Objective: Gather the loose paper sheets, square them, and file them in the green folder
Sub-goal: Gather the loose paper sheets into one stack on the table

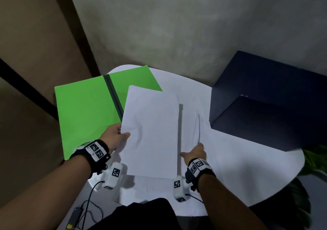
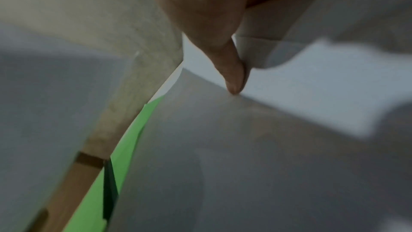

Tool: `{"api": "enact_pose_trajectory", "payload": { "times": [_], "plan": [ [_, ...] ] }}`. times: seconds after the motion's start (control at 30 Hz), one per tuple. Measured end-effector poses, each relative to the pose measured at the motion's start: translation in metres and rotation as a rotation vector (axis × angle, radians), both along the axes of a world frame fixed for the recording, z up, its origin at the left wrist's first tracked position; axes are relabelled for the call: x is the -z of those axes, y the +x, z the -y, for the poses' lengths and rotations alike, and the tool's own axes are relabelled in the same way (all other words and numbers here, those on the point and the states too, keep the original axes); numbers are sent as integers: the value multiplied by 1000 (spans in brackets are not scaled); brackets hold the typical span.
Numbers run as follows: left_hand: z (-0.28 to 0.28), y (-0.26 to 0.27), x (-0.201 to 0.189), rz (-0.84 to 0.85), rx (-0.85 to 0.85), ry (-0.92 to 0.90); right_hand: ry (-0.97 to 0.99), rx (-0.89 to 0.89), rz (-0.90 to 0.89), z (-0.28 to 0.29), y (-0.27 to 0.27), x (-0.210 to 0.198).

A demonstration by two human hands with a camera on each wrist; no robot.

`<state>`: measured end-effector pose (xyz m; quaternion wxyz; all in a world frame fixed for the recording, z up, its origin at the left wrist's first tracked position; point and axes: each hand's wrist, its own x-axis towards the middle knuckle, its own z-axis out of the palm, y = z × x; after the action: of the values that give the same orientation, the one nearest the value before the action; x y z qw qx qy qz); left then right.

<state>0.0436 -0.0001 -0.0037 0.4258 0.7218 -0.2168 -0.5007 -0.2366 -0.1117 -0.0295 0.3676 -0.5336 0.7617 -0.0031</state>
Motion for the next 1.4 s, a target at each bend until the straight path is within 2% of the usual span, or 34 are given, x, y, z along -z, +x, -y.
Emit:
{"api": "enact_pose_trajectory", "payload": {
  "times": [0.1,0.2,0.37,0.47,0.53,0.6,0.67,0.73,0.83,0.9,0.97,1.07,1.13,1.17,1.27,1.4],
  "plan": [
    [-1,-2,3,-17,17,36,-78,14,82,2,-15,-20],
    [-4,-7,8,8,28,109,-267,-45,141,9,-38,-55],
    [0,-17,14,247,134,232,-646,-95,88,30,-60,-142],
    [5,-28,9,287,184,231,-774,0,252,37,-65,-194],
    [8,-35,8,285,217,197,-749,41,412,41,-63,-205],
    [10,-40,6,293,278,164,-658,38,523,44,-54,-193],
    [11,-37,10,235,297,164,-517,13,578,48,-43,-161],
    [11,-31,14,46,178,191,-342,-19,578,51,-34,-119],
    [8,-23,21,-216,-29,279,-121,-83,389,46,-24,-56],
    [8,-18,44,-268,-32,274,-29,-95,254,33,-19,-26],
    [11,-19,73,-172,-8,288,3,-142,200,16,-9,-12],
    [15,-39,35,159,160,293,7,-290,177,-4,5,-5],
    [18,-47,25,361,230,296,-10,-296,164,-10,2,-2],
    [19,-47,25,389,225,287,-57,-259,119,-9,-3,-1],
    [16,-35,22,404,175,189,-141,-141,-169,-10,-24,3],
    [2,5,24,263,39,100,-47,-165,-261,-14,-30,9]
  ]
}}
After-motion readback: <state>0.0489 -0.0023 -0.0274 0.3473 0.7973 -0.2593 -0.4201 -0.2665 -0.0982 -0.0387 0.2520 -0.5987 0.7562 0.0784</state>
